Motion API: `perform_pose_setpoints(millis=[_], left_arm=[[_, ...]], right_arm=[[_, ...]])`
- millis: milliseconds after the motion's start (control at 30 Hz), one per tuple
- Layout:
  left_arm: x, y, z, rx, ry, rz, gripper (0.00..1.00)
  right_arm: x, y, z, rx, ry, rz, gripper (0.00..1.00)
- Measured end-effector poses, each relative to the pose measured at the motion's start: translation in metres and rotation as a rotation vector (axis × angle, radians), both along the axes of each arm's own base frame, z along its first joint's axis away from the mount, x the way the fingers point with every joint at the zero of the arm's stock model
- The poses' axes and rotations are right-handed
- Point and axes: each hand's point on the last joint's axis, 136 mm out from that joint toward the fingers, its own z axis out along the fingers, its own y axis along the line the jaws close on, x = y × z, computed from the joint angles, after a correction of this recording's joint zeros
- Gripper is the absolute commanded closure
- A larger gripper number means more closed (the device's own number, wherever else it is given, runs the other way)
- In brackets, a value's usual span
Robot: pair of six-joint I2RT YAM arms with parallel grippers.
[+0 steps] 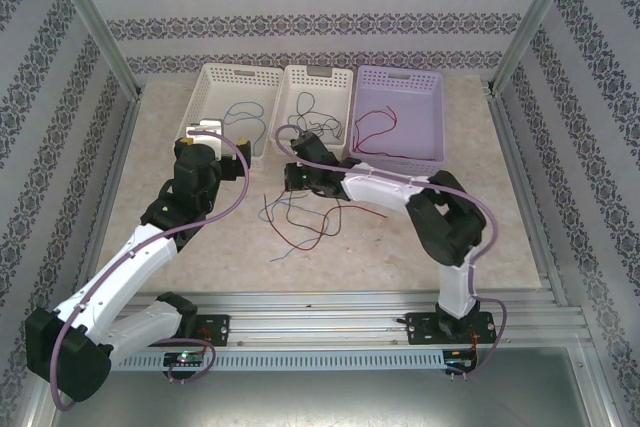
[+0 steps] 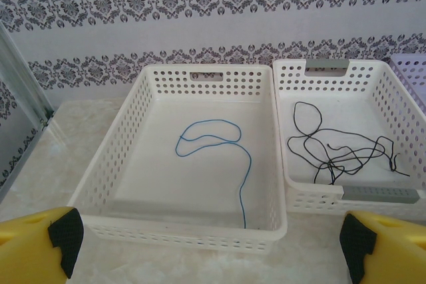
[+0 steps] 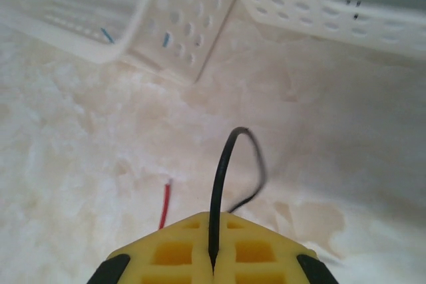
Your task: Untangle the cables
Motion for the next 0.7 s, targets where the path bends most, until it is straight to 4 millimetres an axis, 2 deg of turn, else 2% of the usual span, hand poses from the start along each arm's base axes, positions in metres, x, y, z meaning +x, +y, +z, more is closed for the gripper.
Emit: perform_pose_setpoints(millis=[267,367,700], left_arm=[[0.000,0.000,0.000,0.000,0.000,0.000,0.00],[0.000,0.000,0.000,0.000,0.000,0.000,0.00],[0.000,0.000,0.000,0.000,0.000,0.000,0.00]], right_arm=[[-0.033,-0.007,0.144,0.150,-0.235,0.051,1.00],[-0.037,-0.014,0.177,0.170,-0.289,0.054,1.00],[-0.025,-0.023,0.258,0.197,-0.391,0.041,1.00]])
